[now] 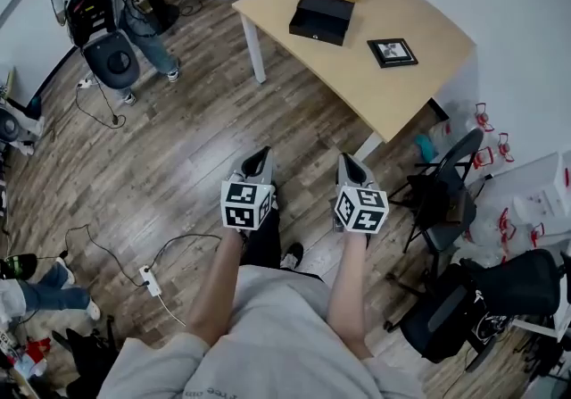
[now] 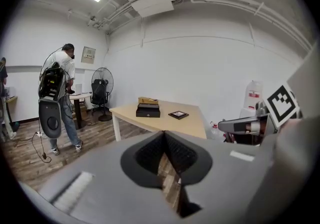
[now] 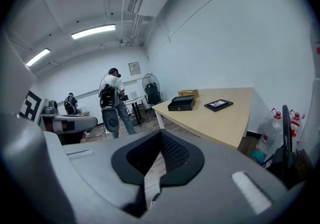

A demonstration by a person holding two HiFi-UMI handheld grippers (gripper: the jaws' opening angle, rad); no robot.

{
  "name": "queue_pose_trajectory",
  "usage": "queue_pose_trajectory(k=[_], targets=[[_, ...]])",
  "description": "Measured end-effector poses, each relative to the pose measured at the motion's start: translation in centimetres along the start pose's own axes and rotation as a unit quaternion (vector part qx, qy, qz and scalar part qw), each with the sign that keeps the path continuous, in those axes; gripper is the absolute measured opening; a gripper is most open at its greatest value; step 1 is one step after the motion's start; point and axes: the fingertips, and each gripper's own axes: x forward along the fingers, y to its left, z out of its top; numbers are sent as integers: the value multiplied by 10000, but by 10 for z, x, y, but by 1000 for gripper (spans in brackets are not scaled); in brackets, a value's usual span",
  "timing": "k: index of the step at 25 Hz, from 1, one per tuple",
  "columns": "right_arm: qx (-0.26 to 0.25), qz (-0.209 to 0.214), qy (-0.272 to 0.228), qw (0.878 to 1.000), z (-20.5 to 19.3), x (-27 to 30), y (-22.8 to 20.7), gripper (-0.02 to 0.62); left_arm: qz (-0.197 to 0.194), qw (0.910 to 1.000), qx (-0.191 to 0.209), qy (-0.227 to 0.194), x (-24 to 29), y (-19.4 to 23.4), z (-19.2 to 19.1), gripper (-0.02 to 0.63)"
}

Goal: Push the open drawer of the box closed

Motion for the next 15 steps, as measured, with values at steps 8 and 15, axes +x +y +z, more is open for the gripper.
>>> queue_pose_trajectory(k=[8,15], targets=[[116,174,-150,9997,25,34,-14,-9,-3,9999,-16,-128,45,31,26,52],[157,2,141,9998,29,88,-36,-9,-77,9986,-476,-219,107,70,50,52]])
